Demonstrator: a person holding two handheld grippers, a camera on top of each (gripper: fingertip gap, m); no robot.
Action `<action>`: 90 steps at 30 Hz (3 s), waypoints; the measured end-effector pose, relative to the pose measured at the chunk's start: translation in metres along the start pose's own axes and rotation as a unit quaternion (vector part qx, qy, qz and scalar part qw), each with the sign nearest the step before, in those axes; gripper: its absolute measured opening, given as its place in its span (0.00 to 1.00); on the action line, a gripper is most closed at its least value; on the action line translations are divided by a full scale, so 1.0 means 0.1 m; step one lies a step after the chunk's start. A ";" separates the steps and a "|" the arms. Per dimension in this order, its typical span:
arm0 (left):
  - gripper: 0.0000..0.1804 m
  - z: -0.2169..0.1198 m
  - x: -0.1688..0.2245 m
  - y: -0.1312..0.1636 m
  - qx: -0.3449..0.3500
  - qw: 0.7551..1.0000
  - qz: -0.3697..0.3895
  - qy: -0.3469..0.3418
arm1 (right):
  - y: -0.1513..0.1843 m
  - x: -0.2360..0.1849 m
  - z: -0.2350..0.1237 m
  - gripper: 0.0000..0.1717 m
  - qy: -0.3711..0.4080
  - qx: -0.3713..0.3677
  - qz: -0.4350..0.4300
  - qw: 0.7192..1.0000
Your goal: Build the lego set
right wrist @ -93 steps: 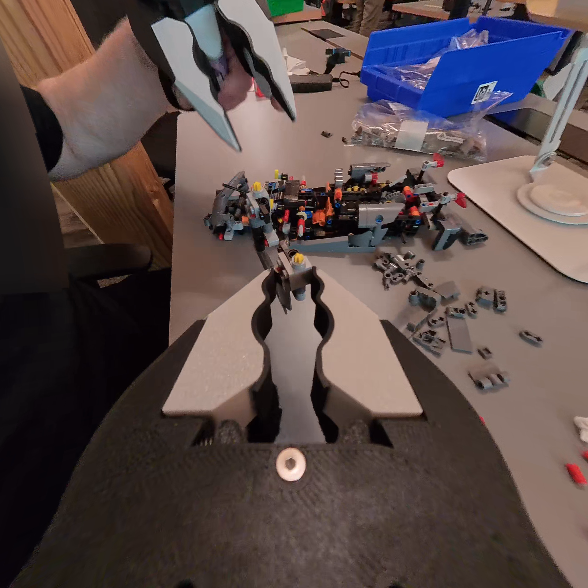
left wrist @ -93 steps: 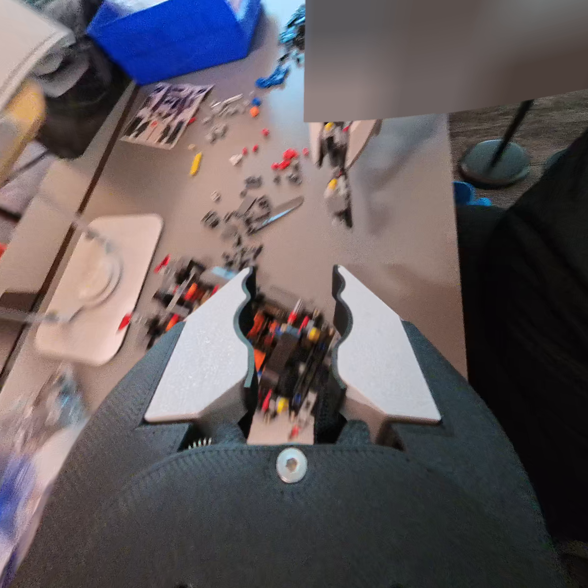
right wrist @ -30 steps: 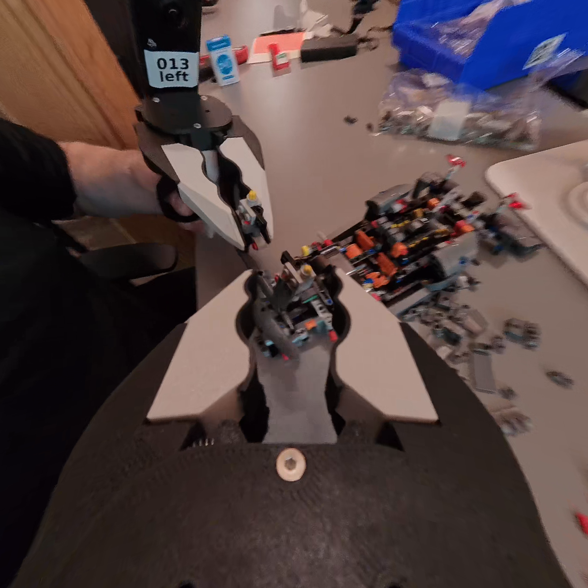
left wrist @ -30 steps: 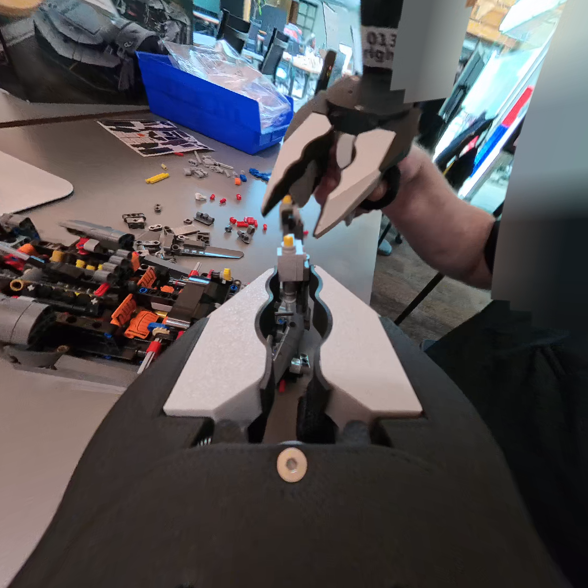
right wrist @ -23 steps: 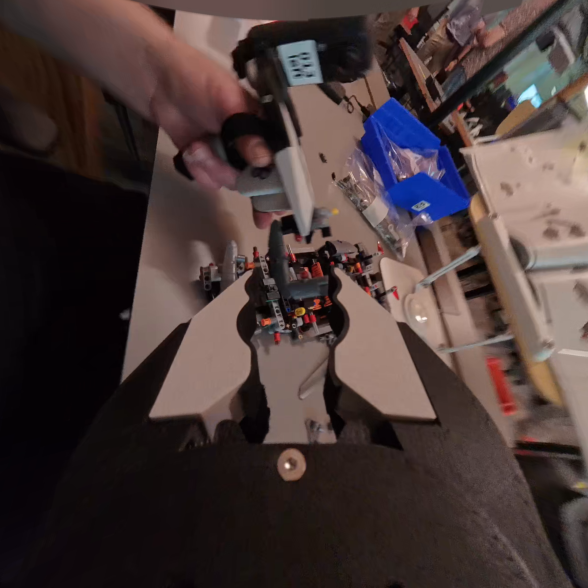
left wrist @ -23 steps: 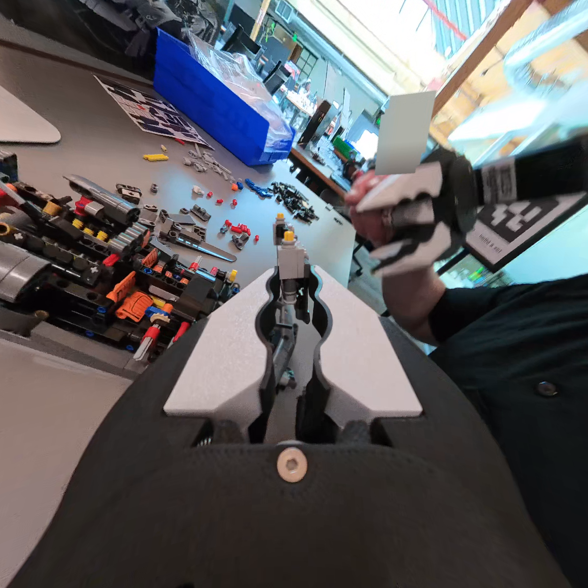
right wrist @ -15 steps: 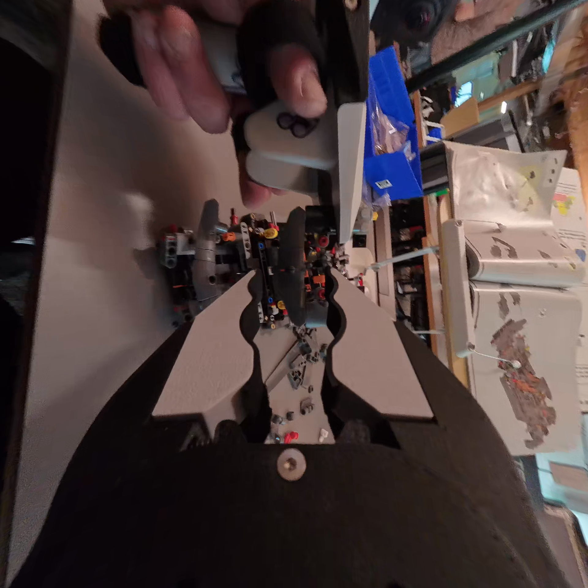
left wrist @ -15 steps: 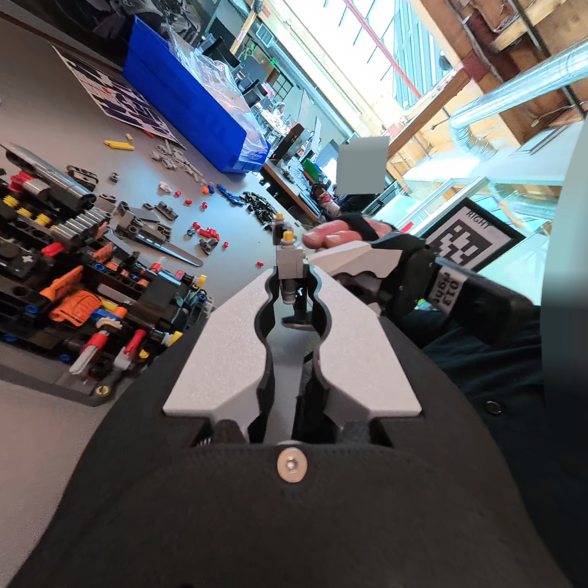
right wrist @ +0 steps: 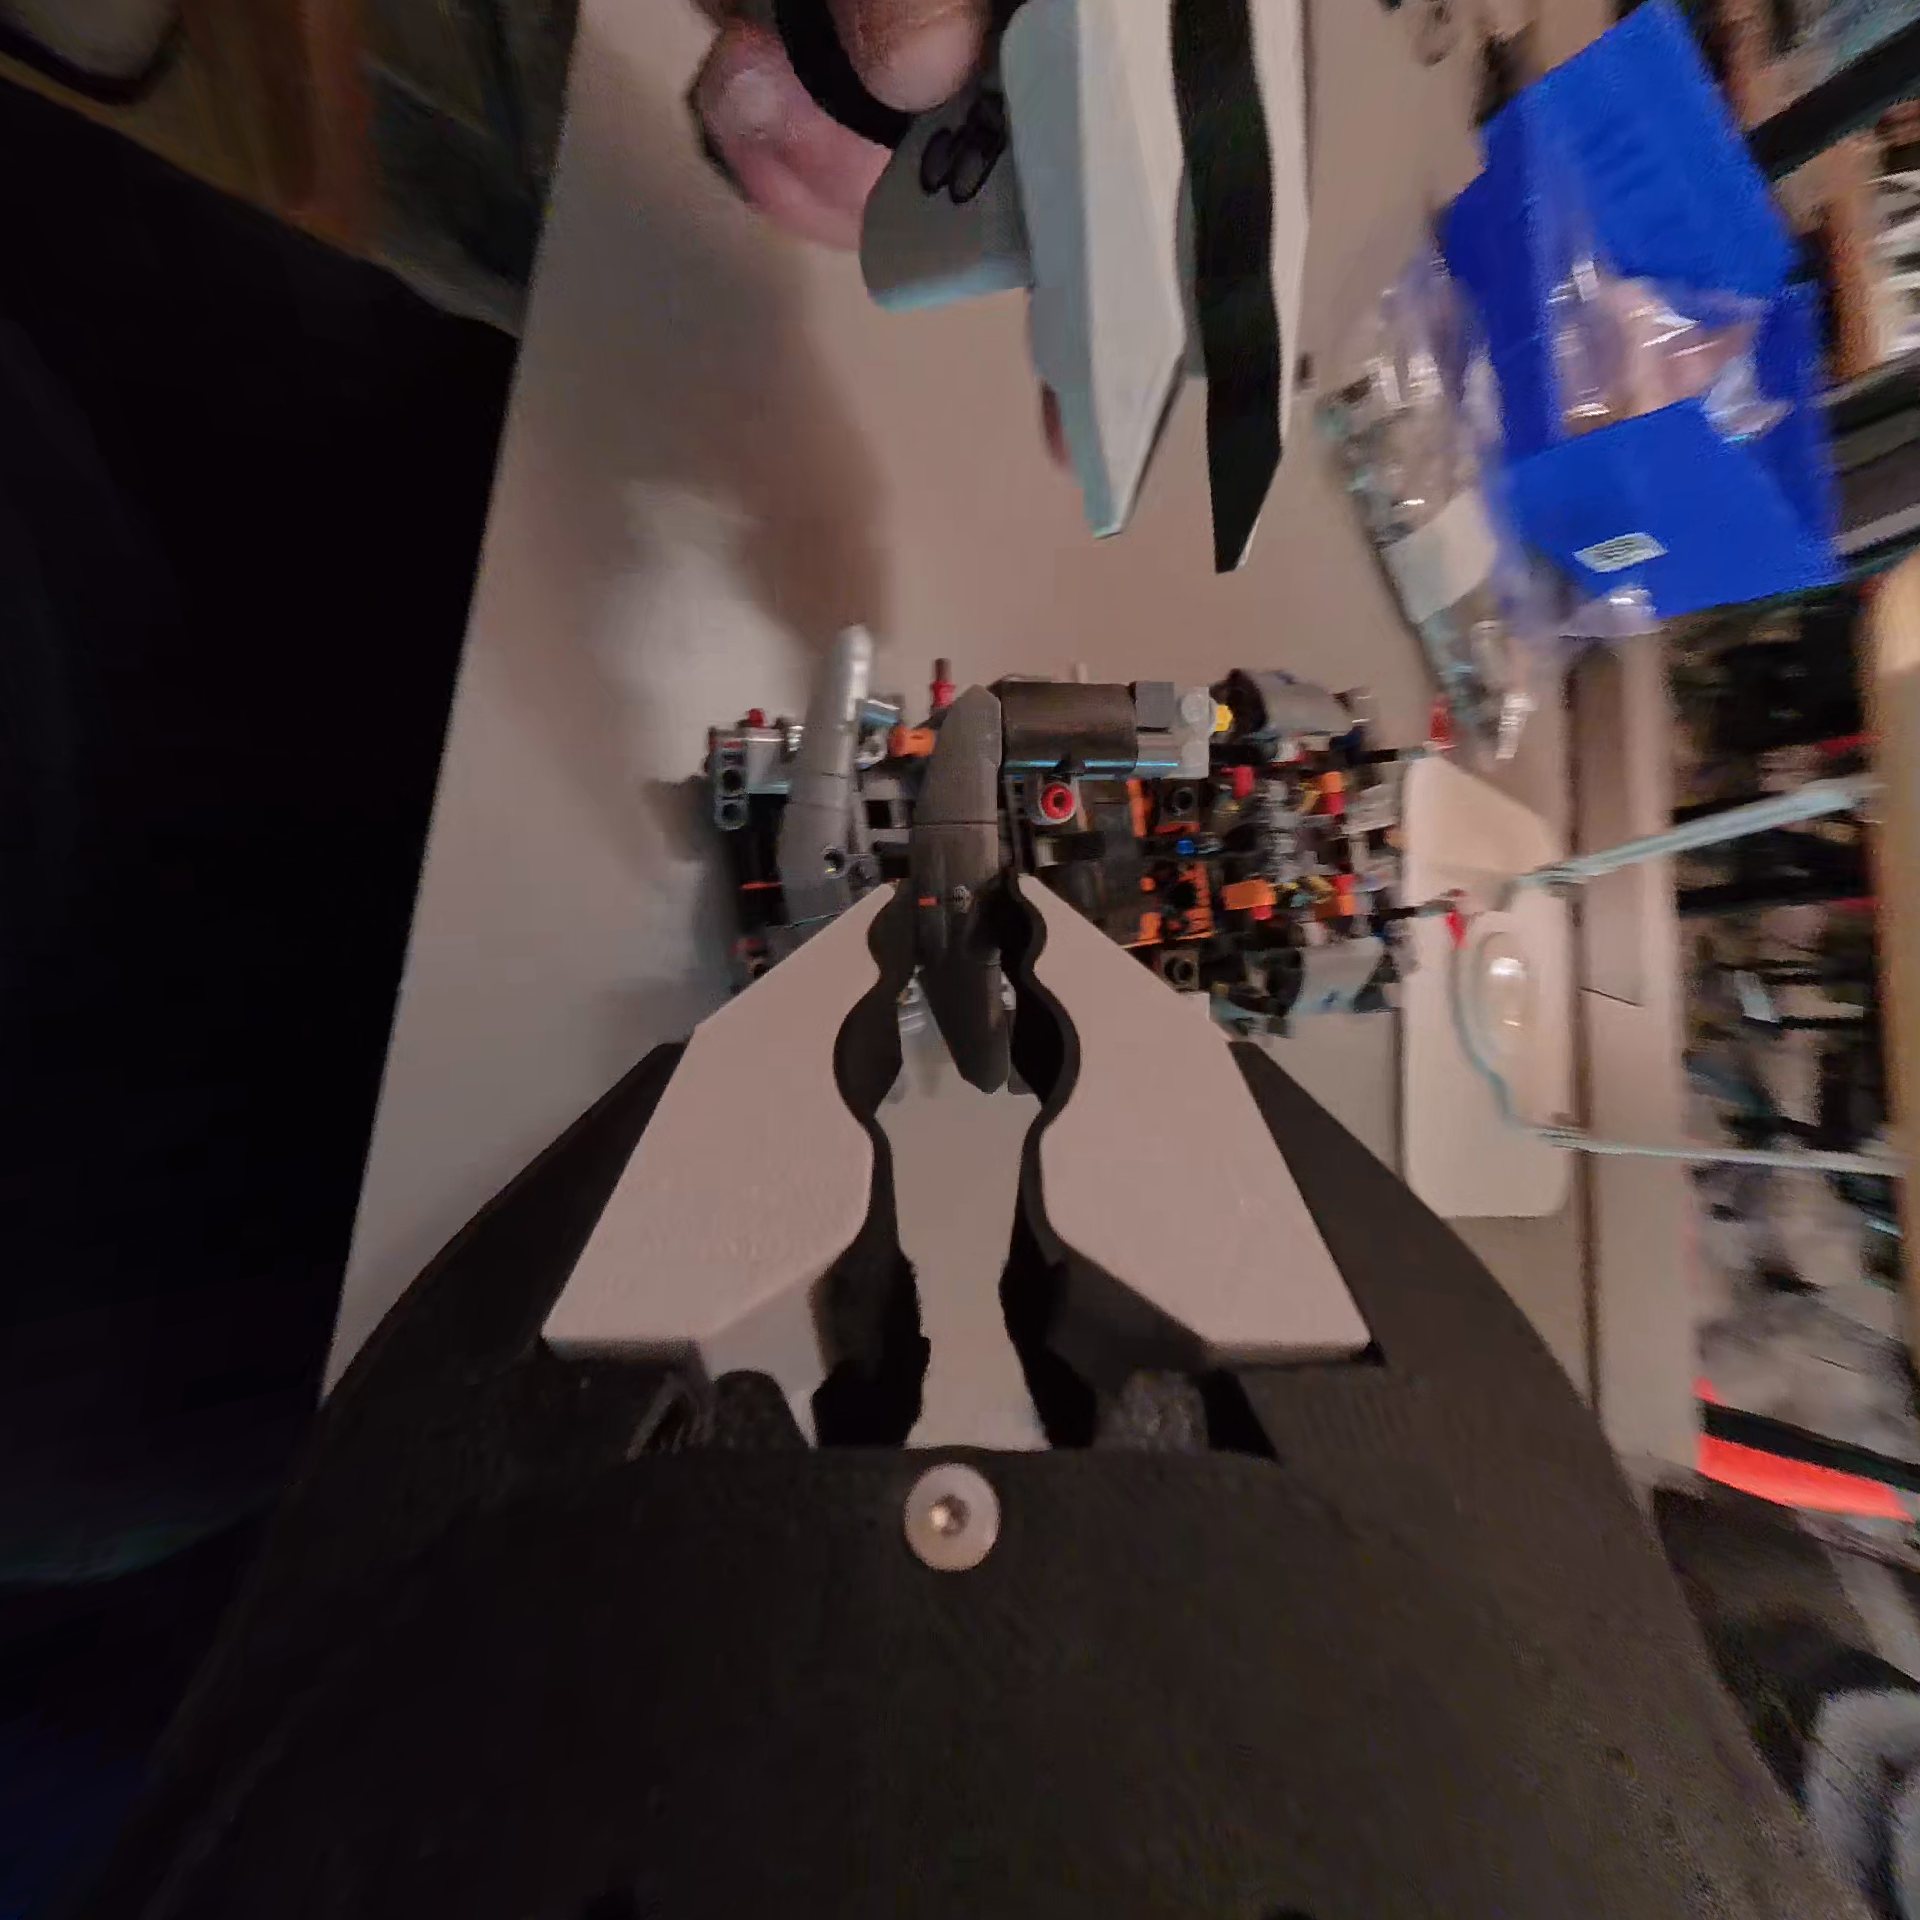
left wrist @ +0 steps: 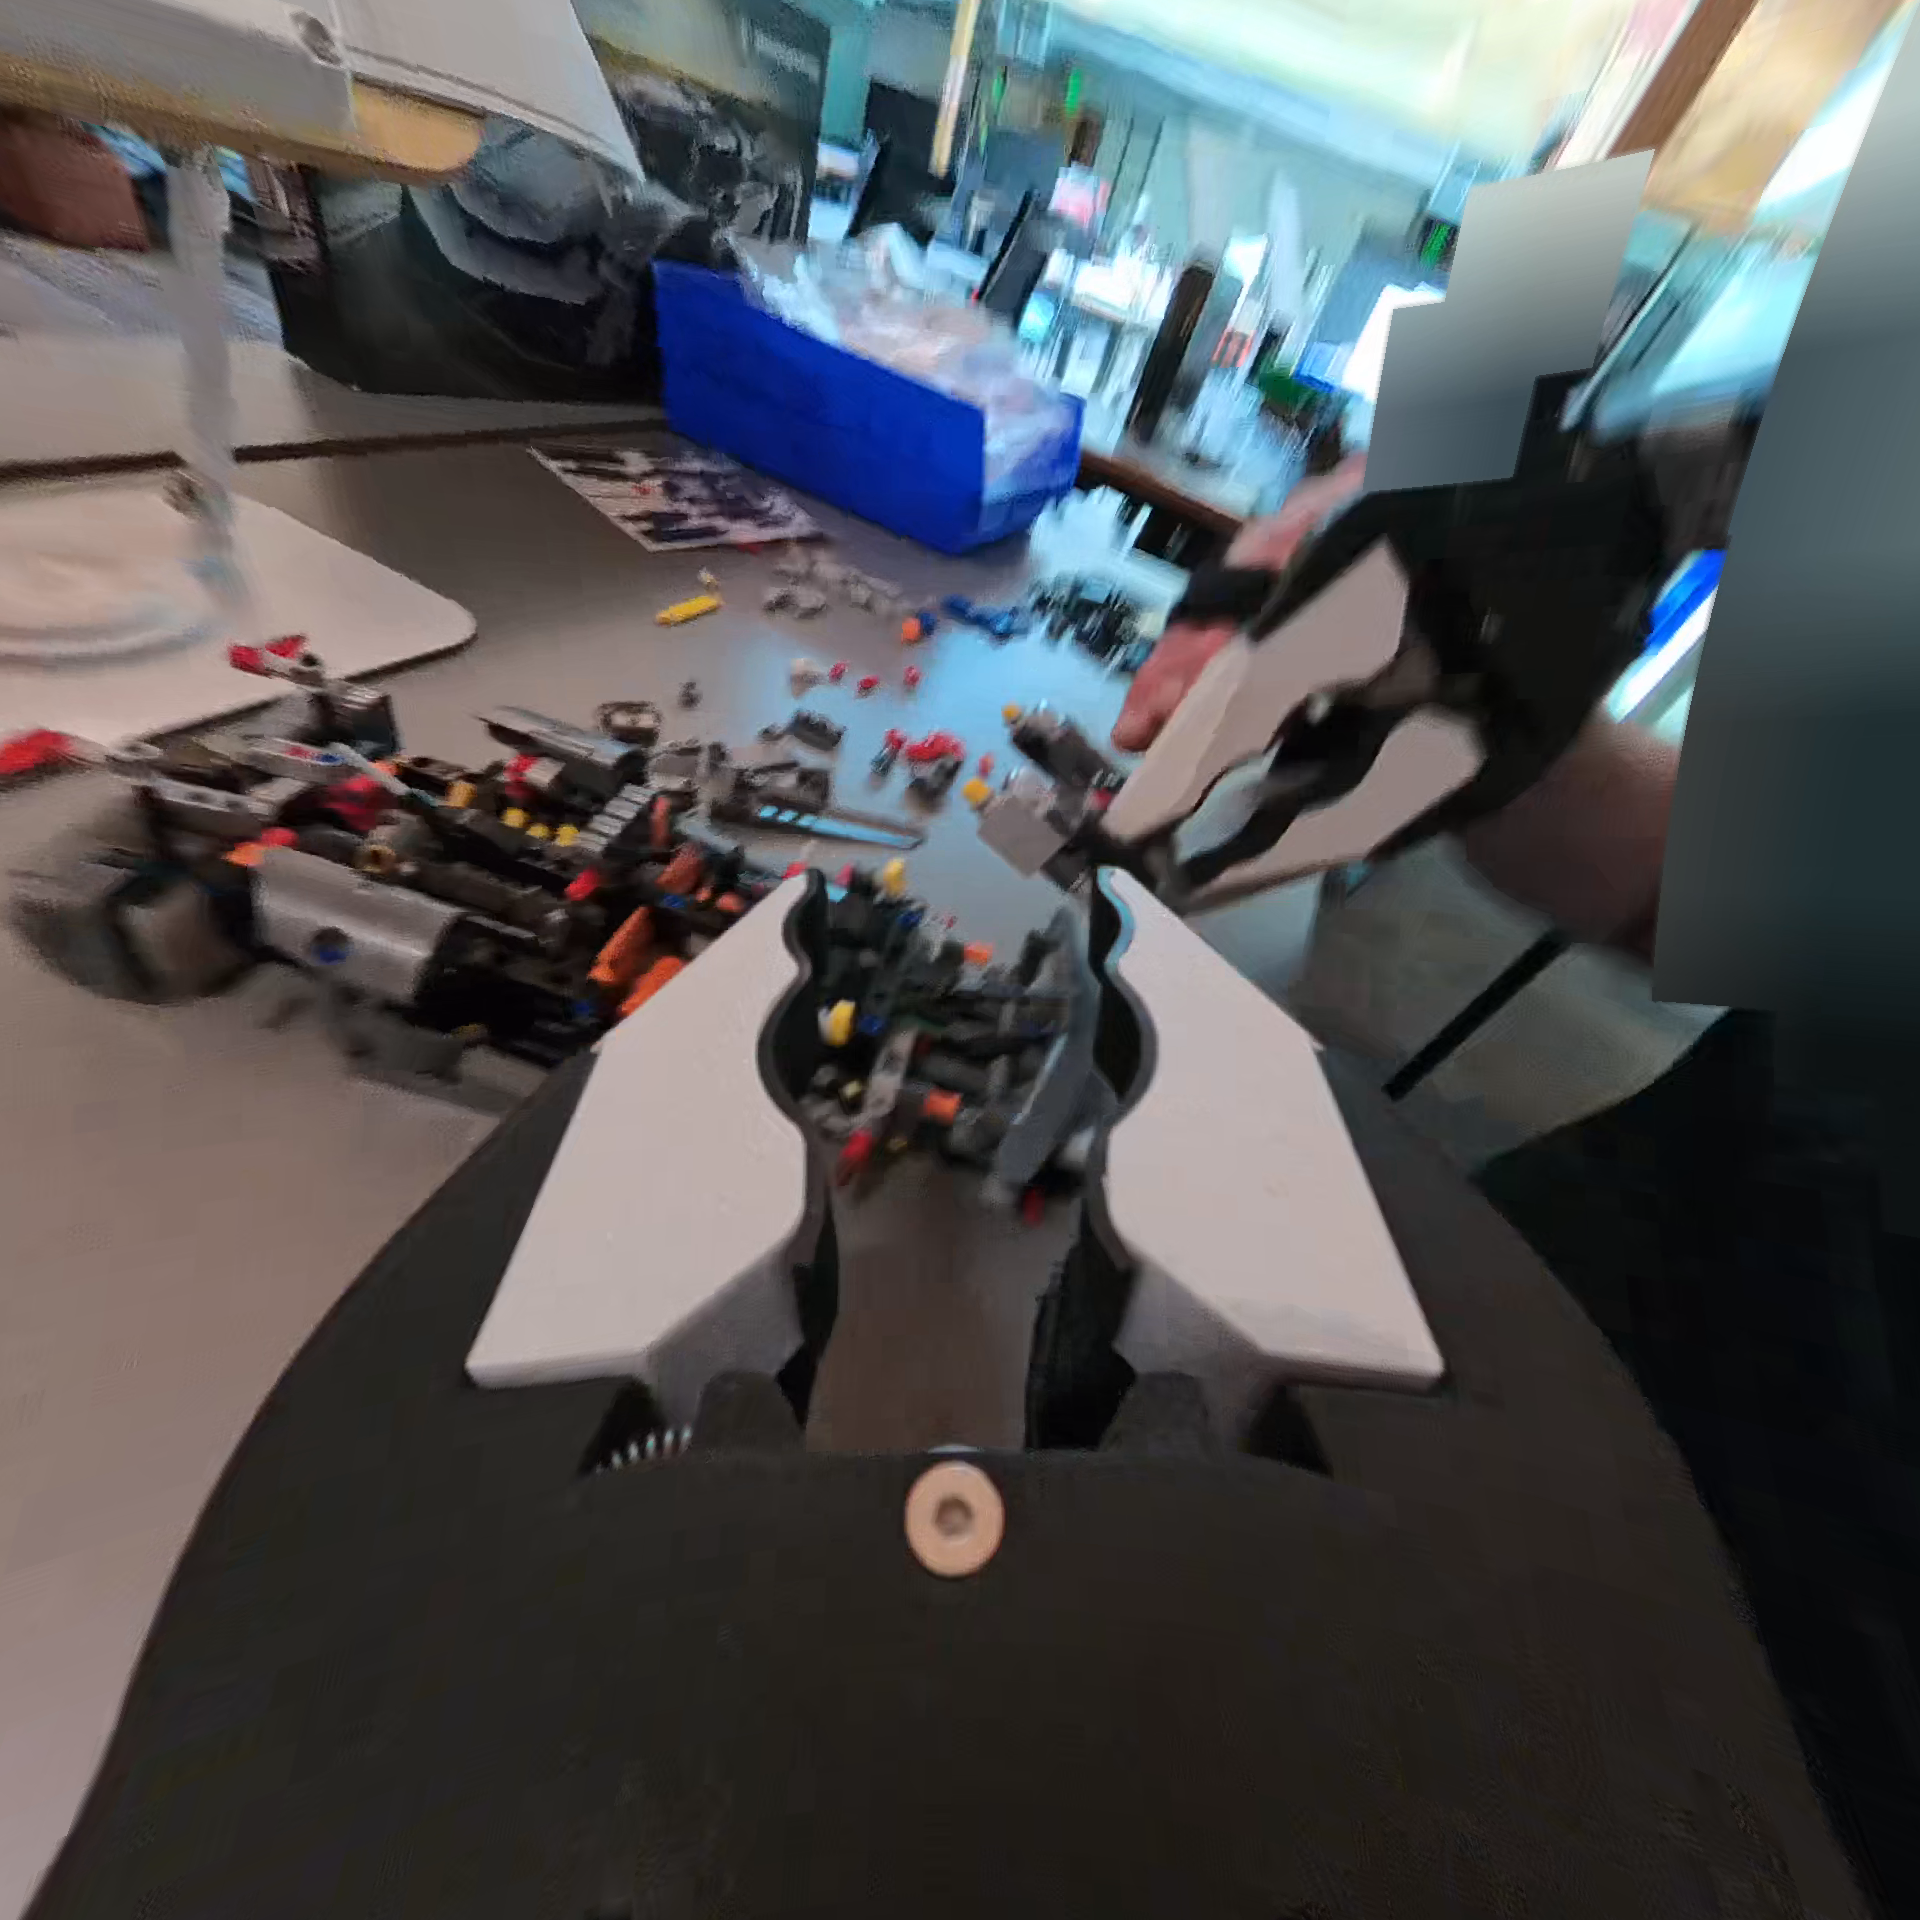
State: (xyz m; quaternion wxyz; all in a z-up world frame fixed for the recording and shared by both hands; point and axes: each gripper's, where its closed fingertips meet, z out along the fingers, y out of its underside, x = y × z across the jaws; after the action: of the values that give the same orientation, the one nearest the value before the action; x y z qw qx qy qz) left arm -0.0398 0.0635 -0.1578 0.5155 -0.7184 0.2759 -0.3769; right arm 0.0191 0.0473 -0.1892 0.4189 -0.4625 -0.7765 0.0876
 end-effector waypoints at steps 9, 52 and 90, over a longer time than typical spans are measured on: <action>0.32 0.06 -0.18 0.43 -0.142 0.970 0.194 -0.029 | 0.01 -0.16 0.03 0.07 -0.185 0.008 0.057 0.981; 0.28 0.25 -0.09 0.63 -0.169 0.948 0.265 0.059 | 0.09 -0.19 0.33 0.08 -0.219 -0.081 0.075 0.969; 0.23 0.33 -0.20 0.60 -0.168 0.959 0.226 0.017 | 0.18 -0.12 0.39 0.07 -0.163 -0.091 0.043 0.981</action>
State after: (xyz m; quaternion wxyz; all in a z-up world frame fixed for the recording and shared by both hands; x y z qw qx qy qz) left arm -0.0247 0.0776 -0.2256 0.4547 -0.7069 0.4990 -0.2113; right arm 0.0048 0.0580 -0.2299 0.2386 -0.5109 -0.8187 0.1083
